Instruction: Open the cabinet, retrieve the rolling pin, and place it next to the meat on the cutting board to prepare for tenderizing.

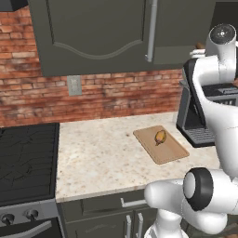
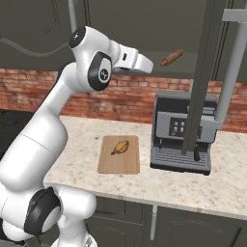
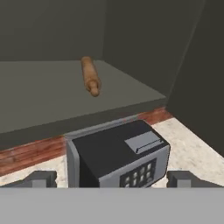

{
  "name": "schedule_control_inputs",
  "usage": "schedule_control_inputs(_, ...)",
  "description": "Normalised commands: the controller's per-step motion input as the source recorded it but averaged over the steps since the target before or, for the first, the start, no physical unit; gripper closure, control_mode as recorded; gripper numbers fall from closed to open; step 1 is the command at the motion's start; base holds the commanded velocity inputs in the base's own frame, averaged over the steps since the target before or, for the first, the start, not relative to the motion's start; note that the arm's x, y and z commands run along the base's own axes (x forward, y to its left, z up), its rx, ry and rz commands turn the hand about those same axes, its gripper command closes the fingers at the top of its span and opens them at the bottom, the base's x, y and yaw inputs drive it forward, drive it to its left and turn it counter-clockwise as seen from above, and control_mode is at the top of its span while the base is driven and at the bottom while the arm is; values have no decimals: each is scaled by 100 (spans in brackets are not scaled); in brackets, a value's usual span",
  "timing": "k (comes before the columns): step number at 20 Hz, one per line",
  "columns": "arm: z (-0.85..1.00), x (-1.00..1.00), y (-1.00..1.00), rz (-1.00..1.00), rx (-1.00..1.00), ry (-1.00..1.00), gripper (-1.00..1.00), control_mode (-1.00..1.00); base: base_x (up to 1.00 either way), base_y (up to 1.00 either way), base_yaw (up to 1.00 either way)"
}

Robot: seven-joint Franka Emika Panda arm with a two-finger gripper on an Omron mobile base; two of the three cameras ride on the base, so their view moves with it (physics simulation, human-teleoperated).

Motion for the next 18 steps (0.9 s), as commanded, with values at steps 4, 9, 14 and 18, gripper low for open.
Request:
schedule_control_inputs(4, 1, 50, 3, 3, 7, -8, -100, -100, 0, 0, 0)
schedule_control_inputs(9, 5, 33, 0, 3, 2, -2, -100, -100, 0, 0, 0)
schedule_control_inputs(14, 5, 31, -4, 0, 0, 0, -100, -100, 0, 0, 0)
schedule_control_inputs(18, 3, 35, -10, 0, 0, 0, -100, -100, 0, 0, 0)
